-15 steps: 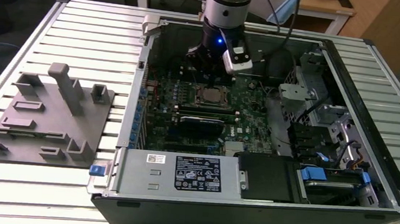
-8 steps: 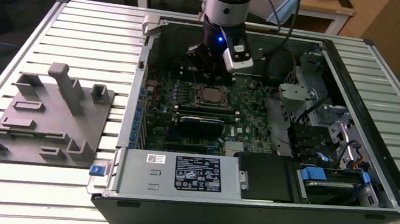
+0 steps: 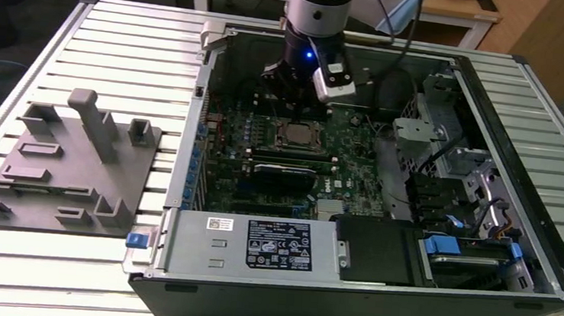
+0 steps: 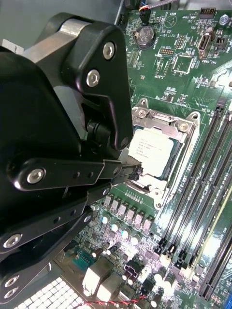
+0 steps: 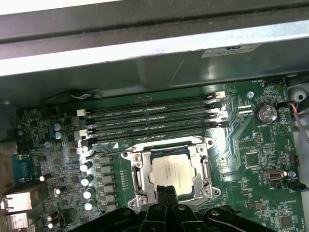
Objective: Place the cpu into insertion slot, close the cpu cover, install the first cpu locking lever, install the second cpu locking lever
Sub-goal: 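Install the first cpu locking lever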
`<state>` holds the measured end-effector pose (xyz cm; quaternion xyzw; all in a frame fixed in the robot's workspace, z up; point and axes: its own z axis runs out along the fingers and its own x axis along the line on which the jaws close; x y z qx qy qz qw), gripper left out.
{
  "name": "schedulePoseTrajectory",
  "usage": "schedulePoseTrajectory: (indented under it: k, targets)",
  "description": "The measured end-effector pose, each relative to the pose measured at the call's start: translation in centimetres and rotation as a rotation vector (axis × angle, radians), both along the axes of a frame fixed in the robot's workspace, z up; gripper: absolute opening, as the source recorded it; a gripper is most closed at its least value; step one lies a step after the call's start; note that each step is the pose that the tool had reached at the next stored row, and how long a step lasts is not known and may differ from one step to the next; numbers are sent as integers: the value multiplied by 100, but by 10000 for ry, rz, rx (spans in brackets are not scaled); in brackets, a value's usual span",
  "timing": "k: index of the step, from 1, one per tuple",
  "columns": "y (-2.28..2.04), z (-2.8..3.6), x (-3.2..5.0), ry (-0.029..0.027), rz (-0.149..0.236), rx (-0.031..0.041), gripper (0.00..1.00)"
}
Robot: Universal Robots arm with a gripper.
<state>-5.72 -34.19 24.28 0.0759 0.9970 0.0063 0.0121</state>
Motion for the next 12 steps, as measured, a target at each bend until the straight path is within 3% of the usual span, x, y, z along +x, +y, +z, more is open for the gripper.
schedulePoseTrajectory:
  k: [8,12]
  targets:
    - [1,-1,-108,-25,0,2,11]
    - [0,1,-115,-26,2,1,11]
